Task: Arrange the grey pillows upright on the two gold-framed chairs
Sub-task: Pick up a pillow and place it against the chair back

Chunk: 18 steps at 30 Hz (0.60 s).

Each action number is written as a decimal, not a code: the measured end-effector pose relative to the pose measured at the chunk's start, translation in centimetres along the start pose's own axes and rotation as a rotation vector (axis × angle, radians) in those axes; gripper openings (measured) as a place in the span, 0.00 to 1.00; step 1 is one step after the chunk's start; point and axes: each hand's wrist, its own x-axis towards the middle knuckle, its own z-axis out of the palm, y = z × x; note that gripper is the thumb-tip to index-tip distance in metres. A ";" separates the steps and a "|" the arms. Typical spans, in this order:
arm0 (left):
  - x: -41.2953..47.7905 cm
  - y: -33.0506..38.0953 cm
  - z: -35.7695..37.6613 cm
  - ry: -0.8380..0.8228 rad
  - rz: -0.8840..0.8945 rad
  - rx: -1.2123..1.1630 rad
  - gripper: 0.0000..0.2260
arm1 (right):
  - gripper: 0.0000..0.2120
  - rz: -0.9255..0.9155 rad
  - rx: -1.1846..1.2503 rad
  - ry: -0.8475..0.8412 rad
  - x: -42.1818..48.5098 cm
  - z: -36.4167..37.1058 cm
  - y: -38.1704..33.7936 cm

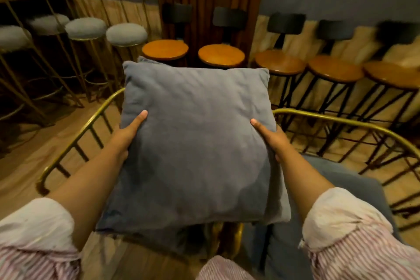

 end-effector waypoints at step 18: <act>-7.5 -3.2 33.9 -0.312 -0.146 0.135 0.35 | 0.39 -0.005 0.042 0.337 3.5 -33.8 1.3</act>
